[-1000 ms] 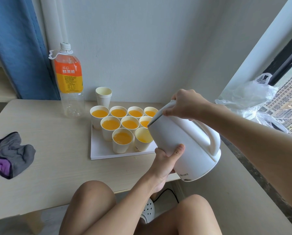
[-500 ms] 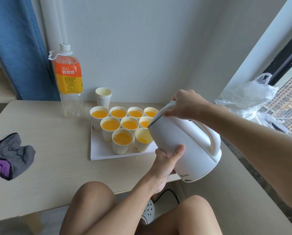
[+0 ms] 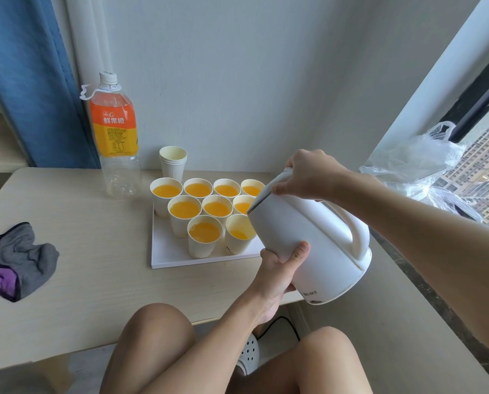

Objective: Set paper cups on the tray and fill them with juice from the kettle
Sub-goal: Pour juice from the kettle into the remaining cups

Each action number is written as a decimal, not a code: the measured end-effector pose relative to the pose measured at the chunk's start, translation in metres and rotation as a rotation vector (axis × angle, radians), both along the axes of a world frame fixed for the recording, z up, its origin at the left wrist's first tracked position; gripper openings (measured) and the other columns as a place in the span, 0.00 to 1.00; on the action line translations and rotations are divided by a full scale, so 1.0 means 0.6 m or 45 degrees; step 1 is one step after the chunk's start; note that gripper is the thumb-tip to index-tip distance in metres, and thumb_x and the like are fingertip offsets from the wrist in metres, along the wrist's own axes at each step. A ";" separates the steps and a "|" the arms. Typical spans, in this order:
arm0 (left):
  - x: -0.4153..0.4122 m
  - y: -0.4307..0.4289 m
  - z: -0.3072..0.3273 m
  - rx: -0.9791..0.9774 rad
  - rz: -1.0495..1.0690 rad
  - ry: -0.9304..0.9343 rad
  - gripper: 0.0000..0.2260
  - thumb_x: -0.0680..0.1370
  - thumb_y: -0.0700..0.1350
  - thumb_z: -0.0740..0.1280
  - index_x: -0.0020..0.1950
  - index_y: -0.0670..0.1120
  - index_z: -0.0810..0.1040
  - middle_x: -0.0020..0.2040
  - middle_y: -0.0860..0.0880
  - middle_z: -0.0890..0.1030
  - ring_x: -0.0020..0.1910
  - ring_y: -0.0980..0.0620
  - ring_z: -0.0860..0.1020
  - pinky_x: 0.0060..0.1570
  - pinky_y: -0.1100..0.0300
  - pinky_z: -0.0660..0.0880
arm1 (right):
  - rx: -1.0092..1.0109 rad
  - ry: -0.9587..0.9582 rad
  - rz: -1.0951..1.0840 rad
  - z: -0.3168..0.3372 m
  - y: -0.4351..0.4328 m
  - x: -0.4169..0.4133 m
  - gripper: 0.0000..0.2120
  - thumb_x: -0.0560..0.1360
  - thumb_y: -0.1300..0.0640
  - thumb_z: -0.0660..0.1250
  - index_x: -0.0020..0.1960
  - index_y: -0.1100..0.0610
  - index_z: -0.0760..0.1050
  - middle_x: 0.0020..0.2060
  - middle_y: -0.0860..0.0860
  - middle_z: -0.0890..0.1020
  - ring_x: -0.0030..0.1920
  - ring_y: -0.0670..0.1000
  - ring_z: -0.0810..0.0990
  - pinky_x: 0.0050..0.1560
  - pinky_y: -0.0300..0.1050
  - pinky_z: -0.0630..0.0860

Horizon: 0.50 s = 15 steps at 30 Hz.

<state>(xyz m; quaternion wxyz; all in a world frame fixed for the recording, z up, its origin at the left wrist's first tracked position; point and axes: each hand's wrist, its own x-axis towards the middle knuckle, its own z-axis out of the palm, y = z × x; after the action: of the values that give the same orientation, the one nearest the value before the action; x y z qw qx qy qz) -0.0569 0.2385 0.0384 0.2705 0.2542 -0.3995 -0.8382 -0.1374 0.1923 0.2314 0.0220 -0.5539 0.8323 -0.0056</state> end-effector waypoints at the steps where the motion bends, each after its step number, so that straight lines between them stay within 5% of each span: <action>1: 0.000 0.000 0.000 0.002 -0.002 -0.001 0.47 0.62 0.65 0.78 0.73 0.45 0.66 0.67 0.43 0.79 0.67 0.43 0.78 0.60 0.43 0.82 | 0.001 0.000 0.000 0.000 0.000 0.000 0.16 0.70 0.43 0.72 0.43 0.57 0.77 0.33 0.53 0.77 0.28 0.53 0.77 0.32 0.40 0.72; 15: -0.002 0.001 0.000 0.030 0.000 -0.010 0.50 0.60 0.67 0.80 0.73 0.45 0.66 0.67 0.44 0.80 0.67 0.43 0.79 0.59 0.44 0.82 | 0.014 0.012 0.004 0.002 -0.003 0.002 0.17 0.70 0.44 0.73 0.43 0.58 0.76 0.34 0.53 0.77 0.26 0.53 0.77 0.30 0.39 0.71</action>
<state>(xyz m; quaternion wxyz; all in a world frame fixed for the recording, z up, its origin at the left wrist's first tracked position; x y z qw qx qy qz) -0.0581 0.2389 0.0386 0.2658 0.2606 -0.3907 -0.8419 -0.1362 0.1902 0.2325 0.0211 -0.5551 0.8315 0.0017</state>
